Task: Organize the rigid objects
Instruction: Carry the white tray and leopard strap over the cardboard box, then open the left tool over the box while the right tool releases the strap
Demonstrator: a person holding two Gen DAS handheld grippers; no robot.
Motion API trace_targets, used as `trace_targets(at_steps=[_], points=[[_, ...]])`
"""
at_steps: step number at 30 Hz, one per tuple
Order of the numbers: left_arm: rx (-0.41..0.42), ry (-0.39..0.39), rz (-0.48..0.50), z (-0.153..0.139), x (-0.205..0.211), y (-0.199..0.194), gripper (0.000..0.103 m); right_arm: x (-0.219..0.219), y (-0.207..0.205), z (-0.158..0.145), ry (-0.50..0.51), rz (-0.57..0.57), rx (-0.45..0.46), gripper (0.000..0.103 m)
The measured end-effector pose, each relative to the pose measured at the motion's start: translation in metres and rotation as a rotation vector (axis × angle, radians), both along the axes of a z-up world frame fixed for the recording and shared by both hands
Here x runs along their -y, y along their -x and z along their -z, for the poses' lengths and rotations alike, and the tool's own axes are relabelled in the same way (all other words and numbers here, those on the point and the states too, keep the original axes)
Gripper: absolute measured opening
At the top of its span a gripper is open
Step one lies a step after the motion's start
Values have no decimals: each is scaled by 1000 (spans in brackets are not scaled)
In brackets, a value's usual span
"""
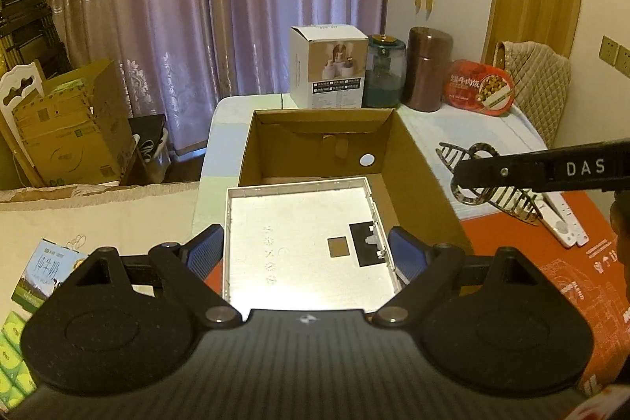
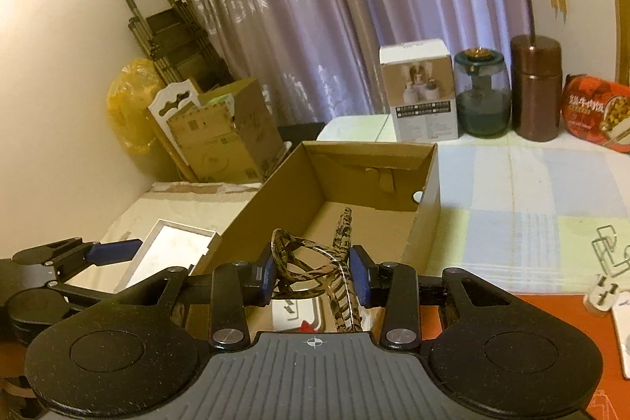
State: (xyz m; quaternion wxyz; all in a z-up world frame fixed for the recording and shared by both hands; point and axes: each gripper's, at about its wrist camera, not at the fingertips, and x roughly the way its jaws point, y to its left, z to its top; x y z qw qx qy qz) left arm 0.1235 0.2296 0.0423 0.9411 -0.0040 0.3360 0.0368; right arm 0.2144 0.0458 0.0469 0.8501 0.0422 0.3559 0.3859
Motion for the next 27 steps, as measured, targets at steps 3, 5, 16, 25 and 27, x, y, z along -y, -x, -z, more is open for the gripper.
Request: trace_targets(at_steps=[3, 5, 16, 25, 27], points=[[-9, -7, 8, 6, -4, -15, 87, -8, -14, 7, 4, 2, -25, 35], [-17, -13, 14, 11, -7, -24, 87, -13, -23, 11, 8, 6, -37, 35], [-44, -41, 45, 33, -11, -68, 87, -26, -63, 29, -30, 27, -115, 35], [-66, -70, 72, 46, -7, -92, 87, -29, -86, 39, -42, 50, -149, 35], [-70, -75, 75, 48, -7, -95, 87, -28, -89, 41, -48, 53, -158, 35]])
